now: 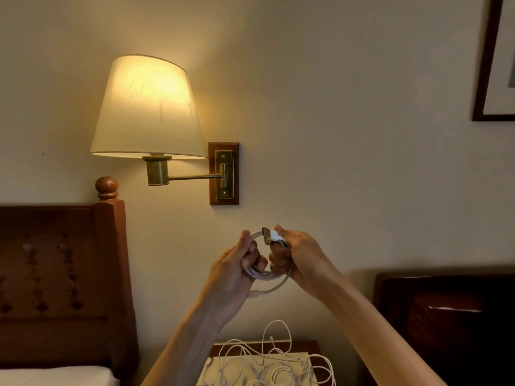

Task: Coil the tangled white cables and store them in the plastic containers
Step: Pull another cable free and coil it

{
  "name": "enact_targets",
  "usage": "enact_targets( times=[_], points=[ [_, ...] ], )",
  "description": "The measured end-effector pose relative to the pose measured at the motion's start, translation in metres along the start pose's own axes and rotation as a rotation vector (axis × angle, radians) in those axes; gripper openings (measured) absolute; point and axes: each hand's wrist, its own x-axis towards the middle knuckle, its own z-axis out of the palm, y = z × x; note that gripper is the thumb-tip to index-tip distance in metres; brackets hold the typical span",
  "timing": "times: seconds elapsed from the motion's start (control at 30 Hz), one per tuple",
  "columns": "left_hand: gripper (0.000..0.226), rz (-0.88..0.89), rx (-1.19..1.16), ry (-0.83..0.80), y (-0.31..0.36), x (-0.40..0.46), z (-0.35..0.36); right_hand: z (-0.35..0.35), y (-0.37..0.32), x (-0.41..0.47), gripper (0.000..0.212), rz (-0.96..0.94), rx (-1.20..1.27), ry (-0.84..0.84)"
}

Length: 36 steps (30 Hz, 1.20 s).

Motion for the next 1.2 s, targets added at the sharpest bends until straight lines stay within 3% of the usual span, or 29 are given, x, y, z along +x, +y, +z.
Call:
enact_targets(
  times=[0.13, 0.27, 0.53, 0.6, 0.77, 0.83, 0.9, 0.97, 1.1, 1.2],
  points=[
    [0.030, 0.070, 0.065, 0.155, -0.007, 0.003, 0.014, 0.013, 0.013, 0.001, 0.033, -0.142, -0.065, 0.273],
    [0.031, 0.167, 0.155, 0.295, -0.009, 0.008, 0.017, 0.023, 0.031, 0.001, 0.038, -0.448, -0.180, 0.352],
    [0.030, 0.222, 0.072, 0.327, -0.001, 0.013, 0.007, 0.018, 0.050, -0.004, 0.033, -0.819, -0.546, 0.594],
    [0.032, 0.245, 0.121, 0.307, -0.002, 0.013, 0.008, 0.023, 0.047, -0.010, 0.044, -0.769, -0.457, 0.550],
    [0.031, 0.270, 0.186, 0.320, -0.002, 0.016, 0.001, 0.027, 0.028, -0.024, 0.055, -0.326, 0.089, 0.369],
    [0.032, 0.264, 0.169, 0.338, 0.000, 0.018, -0.004, 0.025, 0.028, -0.026, 0.049, -0.315, 0.278, 0.279],
    [0.032, 0.277, 0.176, 0.336, 0.001, 0.018, -0.006, 0.025, 0.033, -0.028, 0.026, -0.389, 0.236, 0.268],
    [0.032, 0.308, 0.221, 0.303, 0.002, 0.017, -0.006, 0.024, 0.040, -0.028, 0.015, -0.467, 0.083, 0.362],
    [0.033, 0.422, 0.420, 0.185, -0.003, 0.012, -0.008, 0.022, 0.041, -0.021, 0.015, -0.536, -0.185, 0.625],
    [0.035, 0.521, 0.595, 0.065, -0.007, 0.009, -0.013, 0.021, 0.044, -0.016, 0.021, -0.577, -0.307, 0.720]
  ],
)
